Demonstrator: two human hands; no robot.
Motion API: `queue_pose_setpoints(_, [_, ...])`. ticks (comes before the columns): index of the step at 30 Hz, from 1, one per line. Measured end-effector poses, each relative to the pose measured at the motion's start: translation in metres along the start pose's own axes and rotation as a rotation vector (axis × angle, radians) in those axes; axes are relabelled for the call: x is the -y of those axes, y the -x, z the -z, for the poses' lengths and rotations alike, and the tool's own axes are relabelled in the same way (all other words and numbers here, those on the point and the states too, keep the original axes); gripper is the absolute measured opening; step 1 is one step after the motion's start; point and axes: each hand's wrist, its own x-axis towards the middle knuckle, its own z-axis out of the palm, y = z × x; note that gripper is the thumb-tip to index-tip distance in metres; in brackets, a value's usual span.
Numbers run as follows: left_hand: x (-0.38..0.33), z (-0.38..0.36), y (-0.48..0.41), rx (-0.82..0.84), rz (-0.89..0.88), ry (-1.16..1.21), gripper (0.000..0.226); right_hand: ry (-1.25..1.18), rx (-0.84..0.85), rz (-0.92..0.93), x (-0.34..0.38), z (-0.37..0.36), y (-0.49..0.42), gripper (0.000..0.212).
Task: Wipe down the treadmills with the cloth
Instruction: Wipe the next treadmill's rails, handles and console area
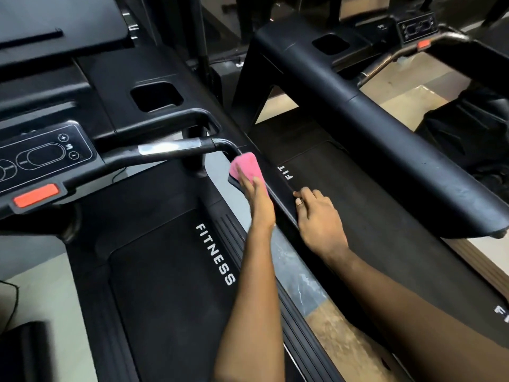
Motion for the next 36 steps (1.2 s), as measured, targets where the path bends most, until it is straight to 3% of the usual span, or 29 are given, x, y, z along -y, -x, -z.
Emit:
queue_pose_setpoints(4, [-0.024, -0.001, -0.038, -0.074, 0.004, 0.035, 0.067, -0.013, 0.004, -0.02, -0.002, -0.001, -0.004, 0.019])
queue_pose_setpoints(10, [0.042, -0.011, 0.036, 0.035, 0.049, 0.13, 0.072, -0.014, 0.002, -0.006, -0.001, 0.0, -0.002, 0.02])
queue_pose_setpoints(12, [0.043, -0.014, 0.043, 0.051, 0.089, 0.128, 0.085, -0.014, 0.002, -0.007, 0.0, 0.001, -0.002, 0.021])
queue_pose_setpoints(16, [0.001, -0.009, -0.009, -0.114, 0.136, 0.058, 0.08, -0.007, 0.005, 0.001, -0.001, 0.001, 0.0, 0.019])
queue_pose_setpoints(18, [-0.025, -0.013, -0.023, -0.209, 0.012, -0.007, 0.065, -0.019, 0.002, 0.0, -0.002, 0.001, -0.001, 0.02])
queue_pose_setpoints(22, [-0.033, -0.022, 0.017, -0.188, -0.31, -0.424, 0.051, -0.011, 0.008, -0.007, -0.003, 0.0, -0.001, 0.022])
queue_pose_setpoints(27, [-0.057, 0.007, -0.044, -0.012, -0.421, -1.21, 0.055, -0.028, 0.02, -0.022, -0.002, 0.002, -0.001, 0.021])
queue_pose_setpoints(30, [-0.079, 0.027, -0.088, -0.017, -0.406, -1.332, 0.058, -0.057, 0.017, -0.032, -0.003, 0.001, -0.001, 0.021])
queue_pose_setpoints(33, [-0.073, 0.023, -0.075, -0.072, -0.399, -1.202, 0.056, -0.06, 0.019, -0.046, -0.003, -0.001, -0.001, 0.021])
queue_pose_setpoints(36, [-0.051, 0.01, -0.023, -0.019, -0.319, -0.65, 0.05, -0.058, 0.013, -0.047, -0.003, -0.001, -0.003, 0.022])
